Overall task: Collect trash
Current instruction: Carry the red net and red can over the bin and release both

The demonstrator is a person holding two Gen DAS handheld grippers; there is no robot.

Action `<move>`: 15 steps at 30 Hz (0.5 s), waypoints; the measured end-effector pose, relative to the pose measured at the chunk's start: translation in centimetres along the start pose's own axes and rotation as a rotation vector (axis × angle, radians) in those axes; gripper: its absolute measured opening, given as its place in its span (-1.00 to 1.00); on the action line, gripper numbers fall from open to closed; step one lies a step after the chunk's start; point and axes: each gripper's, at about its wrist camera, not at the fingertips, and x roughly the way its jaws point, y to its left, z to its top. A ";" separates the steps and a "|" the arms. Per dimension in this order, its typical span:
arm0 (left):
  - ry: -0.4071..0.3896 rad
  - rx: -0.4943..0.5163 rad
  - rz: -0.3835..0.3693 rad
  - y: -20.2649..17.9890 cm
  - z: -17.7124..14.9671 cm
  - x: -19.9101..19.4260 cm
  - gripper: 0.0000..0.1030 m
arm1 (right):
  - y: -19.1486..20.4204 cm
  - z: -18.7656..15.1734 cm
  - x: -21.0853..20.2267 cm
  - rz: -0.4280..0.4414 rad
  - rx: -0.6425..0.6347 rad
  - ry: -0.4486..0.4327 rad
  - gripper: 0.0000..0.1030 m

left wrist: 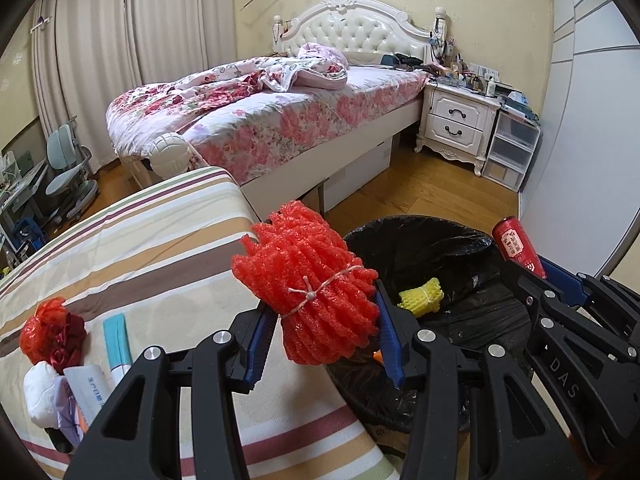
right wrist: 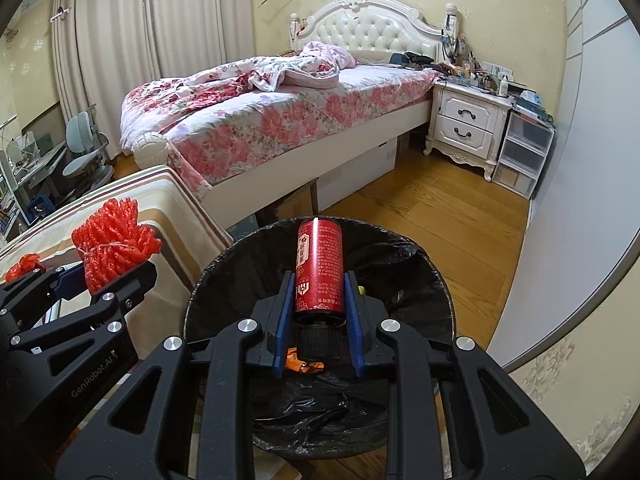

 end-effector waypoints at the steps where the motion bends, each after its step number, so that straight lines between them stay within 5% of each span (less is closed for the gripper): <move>1: -0.002 0.008 0.005 -0.2 0.1 0.2 -0.10 | -0.2 0.0 0.1 -0.002 0.002 0.000 -0.54; 5: 0.004 0.018 0.010 -0.6 0.0 0.5 0.01 | -0.8 0.0 0.5 -0.003 0.009 0.009 -0.54; 8: 0.005 0.006 0.018 -0.5 0.0 0.6 0.38 | -0.9 0.1 0.6 -0.015 0.020 0.004 -0.44; 15: 0.012 -0.021 0.024 0.2 -0.1 0.1 0.51 | -1.1 -0.2 0.2 -0.033 0.029 0.000 -0.26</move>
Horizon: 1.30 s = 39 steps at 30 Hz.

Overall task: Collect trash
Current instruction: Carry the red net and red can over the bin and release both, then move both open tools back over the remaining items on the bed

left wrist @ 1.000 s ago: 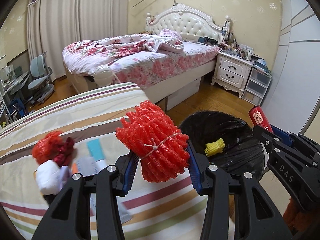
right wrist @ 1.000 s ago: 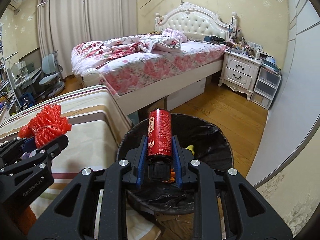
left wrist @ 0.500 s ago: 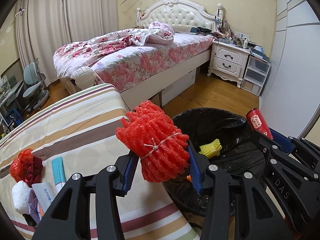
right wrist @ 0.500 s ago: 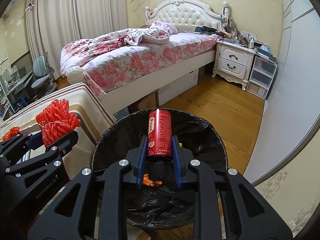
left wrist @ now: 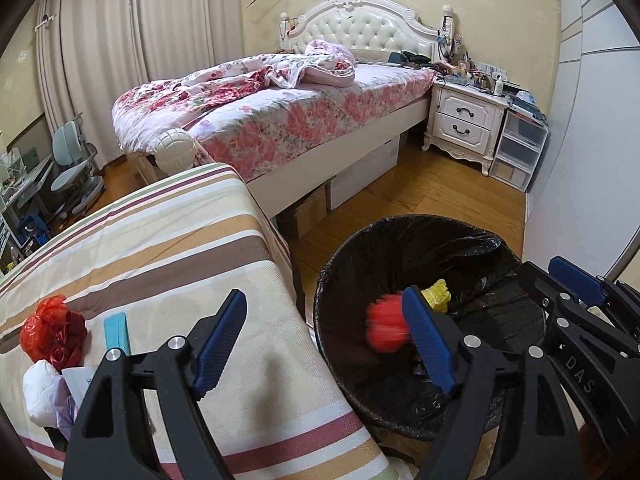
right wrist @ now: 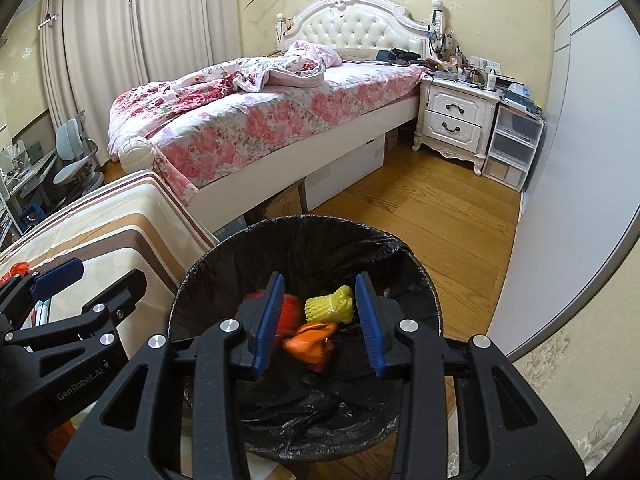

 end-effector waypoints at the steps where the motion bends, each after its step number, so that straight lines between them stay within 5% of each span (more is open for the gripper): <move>1: -0.001 -0.003 0.001 0.1 0.0 -0.1 0.52 | 0.1 -0.1 -0.2 -0.003 0.000 -0.002 -0.21; 11: -0.016 -0.004 0.041 1.5 -0.5 -1.9 0.53 | 0.9 -0.5 -1.7 -0.004 0.002 -0.012 0.07; 39: 0.029 -0.144 0.138 11.1 -7.6 -9.3 0.53 | 10.2 -5.0 -6.5 0.141 -0.096 0.043 0.10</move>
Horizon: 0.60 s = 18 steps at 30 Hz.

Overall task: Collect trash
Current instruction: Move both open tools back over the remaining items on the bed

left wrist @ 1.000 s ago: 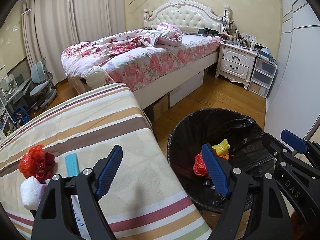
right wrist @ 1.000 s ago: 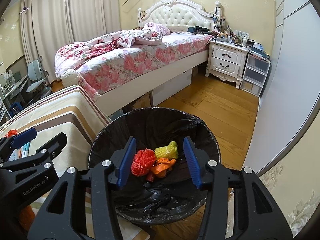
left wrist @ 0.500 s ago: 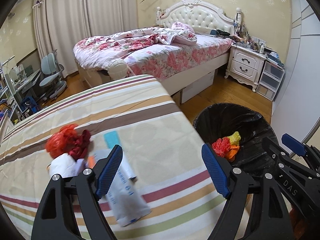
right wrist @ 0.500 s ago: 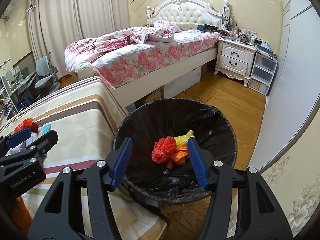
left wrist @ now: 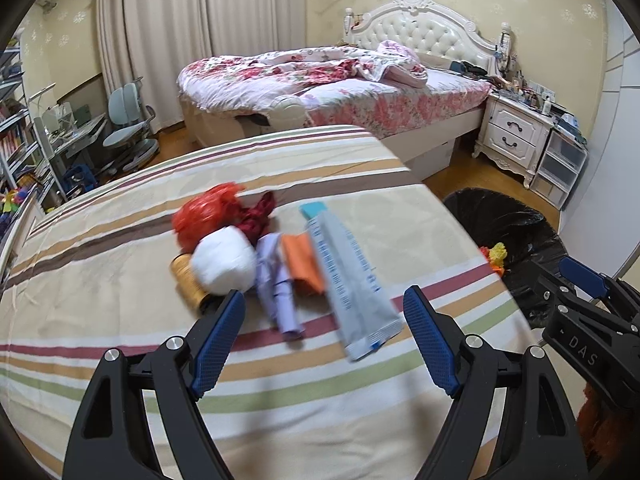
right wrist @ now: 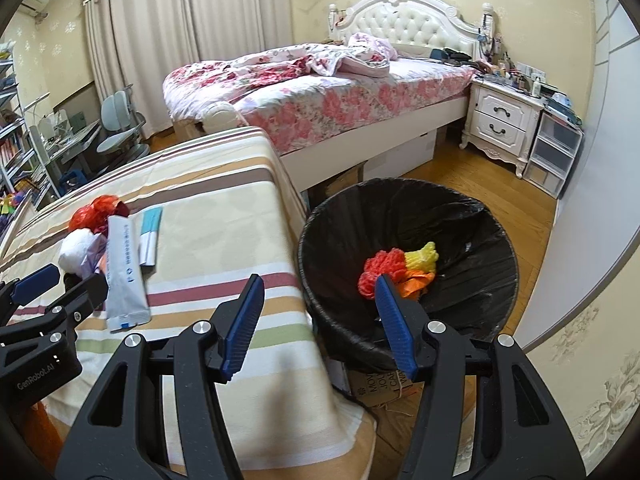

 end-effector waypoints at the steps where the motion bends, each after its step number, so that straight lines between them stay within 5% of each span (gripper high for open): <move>1: 0.004 -0.009 0.008 0.6 -0.2 0.0 0.53 | 0.4 -0.1 0.0 0.006 -0.005 0.002 0.09; 18: 0.065 -0.138 0.106 7.9 -1.1 1.7 0.53 | 6.7 -0.3 1.0 0.093 -0.098 0.035 0.10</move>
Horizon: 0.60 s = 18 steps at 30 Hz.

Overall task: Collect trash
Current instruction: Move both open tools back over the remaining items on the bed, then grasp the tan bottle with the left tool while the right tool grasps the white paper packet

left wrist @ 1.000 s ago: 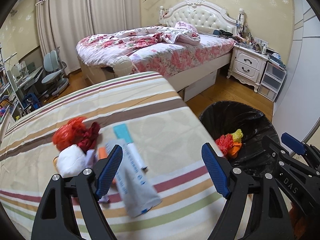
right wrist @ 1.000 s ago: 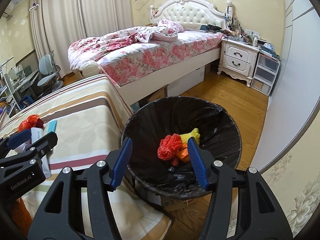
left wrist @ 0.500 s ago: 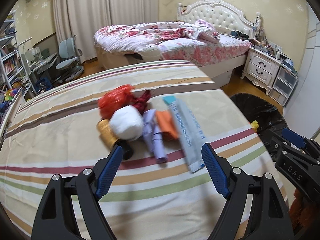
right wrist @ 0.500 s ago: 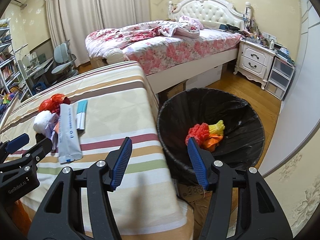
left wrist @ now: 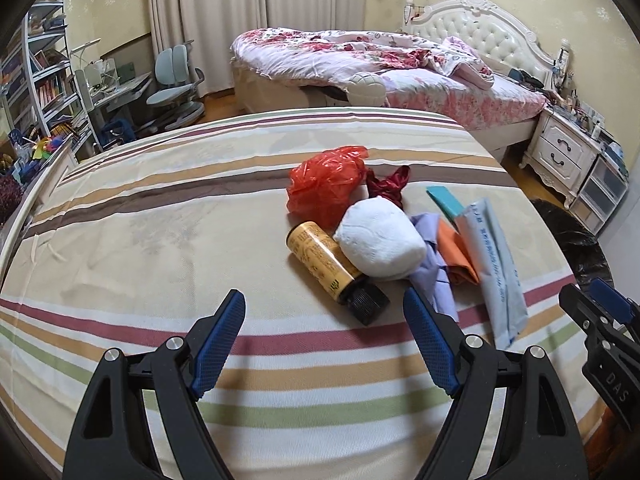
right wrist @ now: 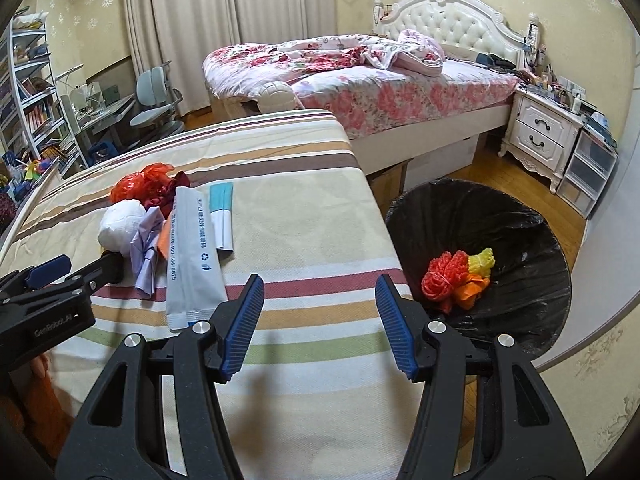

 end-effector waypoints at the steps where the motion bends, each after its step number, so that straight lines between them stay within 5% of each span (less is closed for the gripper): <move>1: 0.010 -0.001 0.001 0.1 0.1 0.3 0.53 | 0.2 0.1 0.1 0.002 -0.003 0.003 0.11; 18: 0.067 -0.091 0.007 4.8 -0.4 0.2 0.53 | 2.7 0.4 0.7 0.054 -0.053 0.022 0.12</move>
